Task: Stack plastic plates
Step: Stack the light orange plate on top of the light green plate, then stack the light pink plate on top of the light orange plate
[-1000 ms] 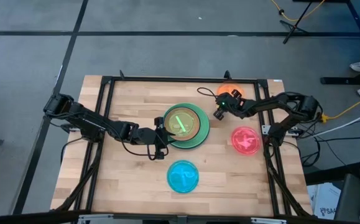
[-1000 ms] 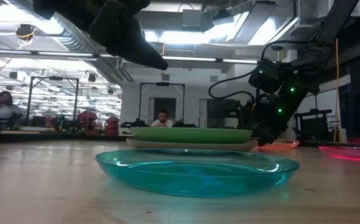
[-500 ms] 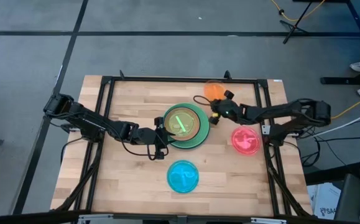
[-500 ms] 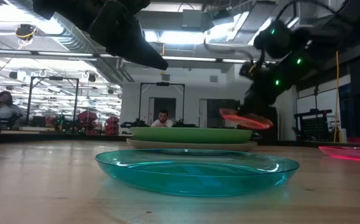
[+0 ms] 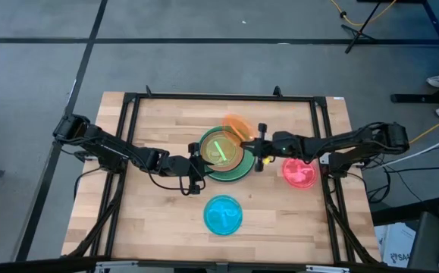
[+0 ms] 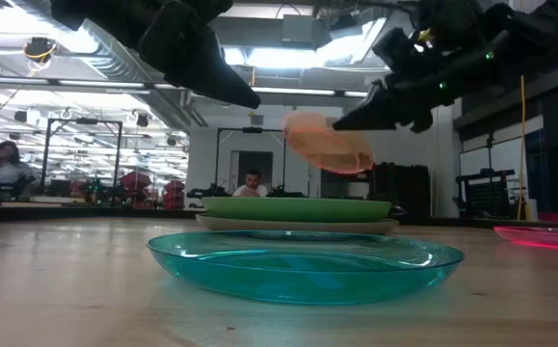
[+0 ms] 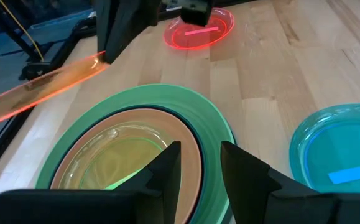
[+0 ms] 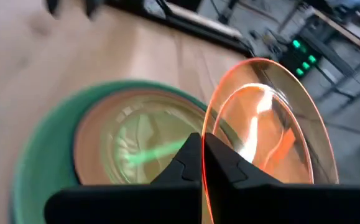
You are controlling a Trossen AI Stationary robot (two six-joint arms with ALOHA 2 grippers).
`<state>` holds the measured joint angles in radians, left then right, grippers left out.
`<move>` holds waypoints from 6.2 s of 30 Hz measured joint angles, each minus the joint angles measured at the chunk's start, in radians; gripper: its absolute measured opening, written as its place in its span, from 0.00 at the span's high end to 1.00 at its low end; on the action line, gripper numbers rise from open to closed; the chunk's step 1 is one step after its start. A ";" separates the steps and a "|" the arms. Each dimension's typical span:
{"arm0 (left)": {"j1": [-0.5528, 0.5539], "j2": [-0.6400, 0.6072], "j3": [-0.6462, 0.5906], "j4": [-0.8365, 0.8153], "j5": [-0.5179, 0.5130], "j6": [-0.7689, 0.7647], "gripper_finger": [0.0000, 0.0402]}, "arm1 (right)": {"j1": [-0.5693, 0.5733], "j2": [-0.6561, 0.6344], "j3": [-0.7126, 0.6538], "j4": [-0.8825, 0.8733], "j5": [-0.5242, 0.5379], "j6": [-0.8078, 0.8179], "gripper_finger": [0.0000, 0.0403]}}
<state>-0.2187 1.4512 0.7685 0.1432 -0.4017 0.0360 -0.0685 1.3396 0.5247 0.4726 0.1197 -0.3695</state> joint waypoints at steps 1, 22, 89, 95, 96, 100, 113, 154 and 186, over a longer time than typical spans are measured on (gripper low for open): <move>0.000 0.000 0.000 0.000 0.001 0.000 0.73 | 0.000 0.000 0.000 0.007 -0.029 0.000 1.00; -0.091 0.000 0.001 0.143 -0.059 0.138 0.73 | -0.003 0.105 0.001 0.160 -0.231 0.032 1.00; -0.097 0.000 0.000 0.139 -0.046 0.103 0.73 | -0.003 -0.100 0.389 -1.300 -0.207 0.449 0.66; -0.097 0.000 0.000 0.140 -0.046 0.103 0.73 | 0.063 -0.112 0.363 -1.374 -0.206 0.550 0.66; -0.097 0.000 0.000 0.140 -0.046 0.104 0.73 | 0.084 -0.112 0.363 -1.377 -0.208 0.575 0.66; -0.096 0.000 0.000 0.141 -0.046 0.104 0.73 | 0.185 -0.112 0.363 -1.374 -0.187 0.682 0.66; -0.096 0.000 0.000 0.147 -0.046 0.104 0.73 | 0.395 -0.006 0.364 -1.475 0.025 1.155 0.66; -0.096 0.000 0.000 0.148 -0.046 0.103 0.73 | 0.354 0.378 0.365 -1.490 0.091 1.251 0.81; -0.096 0.000 0.000 0.147 -0.046 0.105 0.73 | 0.356 0.264 0.364 -1.532 0.221 1.065 1.00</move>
<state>-0.3145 1.4509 0.7685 0.2901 -0.4480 0.1410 0.2878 1.6040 0.8886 -1.0596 0.3407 0.6960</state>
